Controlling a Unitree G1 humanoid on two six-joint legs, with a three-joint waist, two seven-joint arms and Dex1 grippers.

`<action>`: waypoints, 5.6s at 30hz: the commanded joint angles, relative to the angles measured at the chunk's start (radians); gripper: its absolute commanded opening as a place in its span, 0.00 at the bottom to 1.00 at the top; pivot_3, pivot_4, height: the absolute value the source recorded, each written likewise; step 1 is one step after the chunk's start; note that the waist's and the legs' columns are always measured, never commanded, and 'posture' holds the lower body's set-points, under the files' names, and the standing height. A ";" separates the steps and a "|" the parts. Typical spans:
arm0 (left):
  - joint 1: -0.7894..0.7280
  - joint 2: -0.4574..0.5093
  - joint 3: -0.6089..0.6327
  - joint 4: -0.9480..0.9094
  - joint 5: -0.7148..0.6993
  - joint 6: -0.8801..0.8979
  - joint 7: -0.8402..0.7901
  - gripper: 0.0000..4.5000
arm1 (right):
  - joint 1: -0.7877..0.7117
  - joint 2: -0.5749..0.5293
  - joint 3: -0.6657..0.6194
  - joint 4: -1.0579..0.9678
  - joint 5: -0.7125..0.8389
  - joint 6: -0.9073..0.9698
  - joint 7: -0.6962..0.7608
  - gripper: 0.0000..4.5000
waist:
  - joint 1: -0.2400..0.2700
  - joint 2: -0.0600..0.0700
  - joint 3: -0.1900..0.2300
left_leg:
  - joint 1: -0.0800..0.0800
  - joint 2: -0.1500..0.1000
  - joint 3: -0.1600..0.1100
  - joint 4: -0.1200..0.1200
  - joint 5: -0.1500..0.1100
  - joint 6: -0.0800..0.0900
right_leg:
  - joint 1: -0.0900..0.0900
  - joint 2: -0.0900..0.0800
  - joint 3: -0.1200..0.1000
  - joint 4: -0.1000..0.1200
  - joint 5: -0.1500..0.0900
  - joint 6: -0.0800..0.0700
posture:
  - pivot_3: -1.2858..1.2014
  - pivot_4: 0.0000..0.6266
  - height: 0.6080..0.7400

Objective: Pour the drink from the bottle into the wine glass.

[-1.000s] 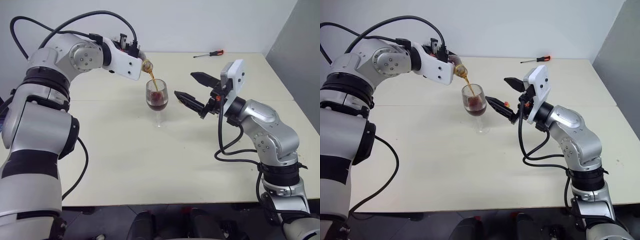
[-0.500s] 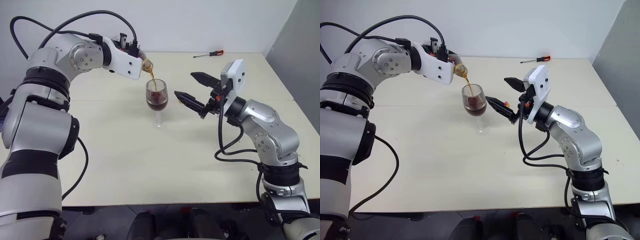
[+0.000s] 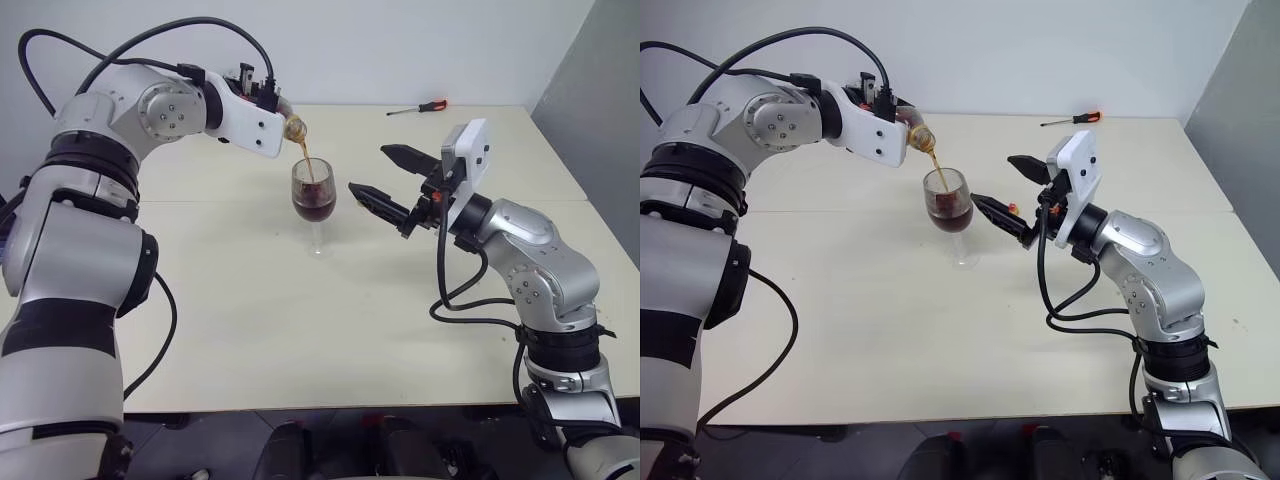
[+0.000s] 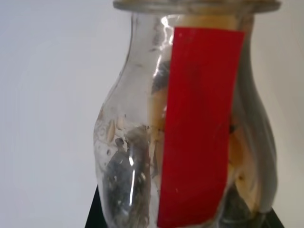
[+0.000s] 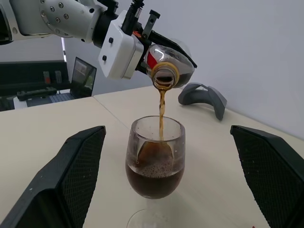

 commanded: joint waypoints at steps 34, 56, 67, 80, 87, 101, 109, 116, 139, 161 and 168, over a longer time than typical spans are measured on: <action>-0.045 0.003 0.018 -0.001 -0.029 0.000 -0.010 0.25 | -0.026 -0.011 -0.023 -0.023 0.003 -0.023 0.007 1.00 | 0.000 0.000 0.000 | 0.000 0.000 0.000 0.000 0.000 0.000 | 0.000 0.000 0.000 0.000 0.000 0.000 | 0.52 0.24 1.00; 0.036 -0.026 0.185 -0.016 -0.277 0.064 -0.266 0.25 | -0.028 -0.004 -0.007 -0.011 -0.009 -0.028 0.021 1.00 | -0.002 0.000 0.000 | 0.000 0.000 0.000 0.000 0.000 0.000 | -0.001 0.000 0.000 0.001 0.000 0.000 | 0.52 0.24 1.00; 0.090 -0.113 0.494 -0.077 -0.626 0.433 -0.409 0.25 | -0.011 -0.020 -0.008 -0.045 0.029 0.004 0.067 1.00 | -0.005 0.000 0.000 | 0.000 0.000 0.000 0.001 0.000 0.000 | -0.001 0.000 0.000 0.002 0.000 0.000 | 0.52 0.24 1.00; 0.433 -0.113 0.750 -0.477 -0.844 0.801 -0.073 0.25 | 0.141 -0.089 -0.050 -0.266 0.246 0.118 0.101 1.00 | -0.005 0.000 0.000 | 0.001 0.001 -0.001 0.002 0.000 0.000 | -0.001 -0.002 0.001 0.005 0.000 0.000 | 0.52 0.24 1.00; 0.755 -0.196 0.868 -0.800 -0.958 0.980 0.094 0.25 | 0.191 -0.052 -0.067 -0.336 0.330 0.152 0.010 1.00 | -0.003 -0.001 -0.001 | 0.000 0.001 -0.001 0.003 0.000 0.000 | -0.001 -0.002 0.000 0.006 0.000 0.000 | 0.52 0.24 1.00; 1.001 -0.298 0.899 -0.902 -1.006 0.994 0.238 0.25 | 0.203 -0.081 -0.051 -0.359 0.333 0.152 -0.052 1.00 | 0.001 -0.003 -0.002 | 0.001 0.000 -0.002 0.003 0.000 0.000 | 0.000 -0.003 0.000 0.006 0.000 0.000 | 0.52 0.24 1.00; 1.007 -0.260 0.834 -0.858 -0.926 0.865 0.221 0.25 | 0.186 -0.072 -0.035 -0.347 0.321 0.145 -0.076 1.00 | 0.002 -0.003 -0.002 | 0.001 0.000 -0.002 0.003 0.000 0.000 | 0.000 -0.003 0.000 0.006 0.000 0.000 | 0.52 0.24 1.00; 1.010 -0.263 0.819 -0.856 -0.915 0.843 0.224 0.52 | 0.177 -0.070 -0.031 -0.338 0.314 0.136 -0.085 1.00 | 0.002 -0.003 -0.002 | 0.001 0.000 -0.002 0.002 0.000 0.000 | 0.001 -0.003 0.000 0.006 0.000 0.000 | 0.52 0.24 1.00; 1.178 -0.278 0.868 -1.088 -1.041 1.003 0.213 1.00 | 0.183 -0.052 -0.006 -0.318 0.265 0.097 -0.077 1.00 | 0.001 -0.003 -0.002 | 0.001 0.000 -0.002 0.001 0.000 0.001 | 0.001 -0.003 0.000 0.004 0.000 0.000 | 0.52 0.24 1.00; 1.625 -0.427 0.711 -1.814 -1.154 1.404 0.292 1.00 | 0.575 -0.124 -0.127 -0.359 -0.086 0.036 -0.354 1.00 | 0.012 -0.002 -0.003 | 0.004 0.000 -0.003 0.000 -0.002 0.004 | 0.006 -0.002 0.001 -0.001 0.000 0.000 | 0.52 0.24 1.00; 1.651 -0.519 0.580 -1.889 -1.007 1.421 0.455 1.00 | 0.654 0.050 -0.099 -0.385 -0.213 0.055 -0.543 1.00 | 0.017 -0.002 -0.004 | 0.003 0.000 -0.001 -0.001 -0.002 0.004 | 0.006 -0.001 0.002 -0.002 0.000 0.000 | 0.52 0.24 1.00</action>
